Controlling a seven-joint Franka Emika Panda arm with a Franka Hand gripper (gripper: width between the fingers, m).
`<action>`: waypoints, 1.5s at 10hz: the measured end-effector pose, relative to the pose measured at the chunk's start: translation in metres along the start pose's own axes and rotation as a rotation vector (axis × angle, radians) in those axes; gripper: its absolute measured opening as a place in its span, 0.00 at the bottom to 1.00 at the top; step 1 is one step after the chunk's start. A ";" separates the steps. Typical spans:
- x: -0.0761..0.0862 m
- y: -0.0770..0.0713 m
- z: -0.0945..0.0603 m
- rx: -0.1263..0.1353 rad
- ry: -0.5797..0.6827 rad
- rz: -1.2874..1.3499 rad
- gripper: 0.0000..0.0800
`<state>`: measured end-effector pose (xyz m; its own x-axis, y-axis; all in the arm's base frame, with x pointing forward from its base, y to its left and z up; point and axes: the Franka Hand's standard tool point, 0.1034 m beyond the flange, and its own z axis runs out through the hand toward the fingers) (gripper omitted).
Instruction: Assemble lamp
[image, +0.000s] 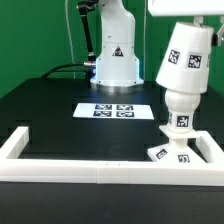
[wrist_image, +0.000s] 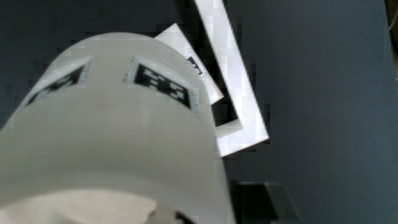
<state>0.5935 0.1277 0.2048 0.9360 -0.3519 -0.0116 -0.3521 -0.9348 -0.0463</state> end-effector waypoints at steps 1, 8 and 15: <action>0.001 -0.001 0.006 -0.006 -0.001 -0.004 0.06; 0.005 0.001 0.054 -0.018 0.046 -0.087 0.06; 0.006 0.001 0.062 -0.022 0.050 -0.088 0.37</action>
Offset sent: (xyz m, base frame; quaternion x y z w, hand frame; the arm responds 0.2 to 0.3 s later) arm 0.0024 -0.0001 -0.0320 -0.0064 0.0025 -0.0901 0.9959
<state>0.5986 0.1275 0.1431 0.9620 -0.2701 0.0410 -0.2693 -0.9628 -0.0227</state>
